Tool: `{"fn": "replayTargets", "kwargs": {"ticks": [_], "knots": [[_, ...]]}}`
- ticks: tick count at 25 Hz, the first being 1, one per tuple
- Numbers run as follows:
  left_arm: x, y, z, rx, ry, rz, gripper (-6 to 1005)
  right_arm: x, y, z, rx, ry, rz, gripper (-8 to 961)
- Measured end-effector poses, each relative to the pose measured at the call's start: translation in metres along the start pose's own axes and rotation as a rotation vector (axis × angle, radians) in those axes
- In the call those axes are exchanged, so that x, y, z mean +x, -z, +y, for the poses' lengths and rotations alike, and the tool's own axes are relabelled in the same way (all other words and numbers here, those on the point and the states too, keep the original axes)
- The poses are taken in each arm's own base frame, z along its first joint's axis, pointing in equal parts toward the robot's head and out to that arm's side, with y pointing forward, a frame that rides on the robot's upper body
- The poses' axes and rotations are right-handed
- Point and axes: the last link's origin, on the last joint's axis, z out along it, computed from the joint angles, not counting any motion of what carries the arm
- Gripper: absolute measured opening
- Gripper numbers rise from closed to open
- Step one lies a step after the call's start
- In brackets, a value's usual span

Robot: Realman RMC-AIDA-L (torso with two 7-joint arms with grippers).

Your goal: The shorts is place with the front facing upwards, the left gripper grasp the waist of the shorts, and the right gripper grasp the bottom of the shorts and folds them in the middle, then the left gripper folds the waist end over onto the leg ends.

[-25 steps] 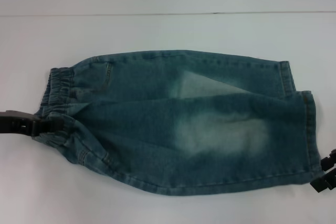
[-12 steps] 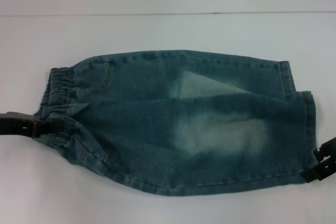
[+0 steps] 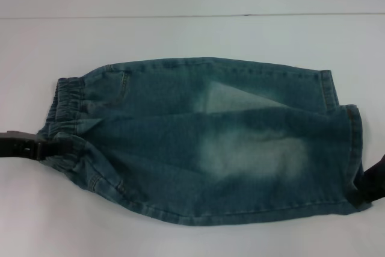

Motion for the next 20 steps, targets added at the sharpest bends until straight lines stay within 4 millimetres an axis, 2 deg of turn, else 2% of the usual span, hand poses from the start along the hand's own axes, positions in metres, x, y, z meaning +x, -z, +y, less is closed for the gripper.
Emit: {"fn": "replayTargets", "kwargs": {"ticks": [2, 4, 10, 15, 20], "knots": [[-0.0001, 0.0, 0.0, 0.0, 0.0, 0.0, 107, 0.0008, 0.0003, -0.0018, 0.011, -0.006, -0.001, 573], [-0.0001, 0.0, 0.0, 0.0, 0.0, 0.0, 107, 0.0014, 0.0001, -0.0025, 0.015, -0.008, -0.003, 337], [0.0, -0.0006, 0.0005, -0.002, 0.001, 0.0, 109, 0.0012, -0.0031, -0.0028, 0.021, -0.006, -0.004, 93], [0.001, 0.0006, 0.0023, -0.016, -0.001, -0.005, 111, 0.0016, -0.002, -0.0036, 0.025, -0.009, -0.02, 39], [0.0049, 0.0051, 0.0078, -0.061, 0.012, -0.004, 113, 0.0029, 0.0048, -0.005, 0.019, -0.01, -0.077, 37]]}}
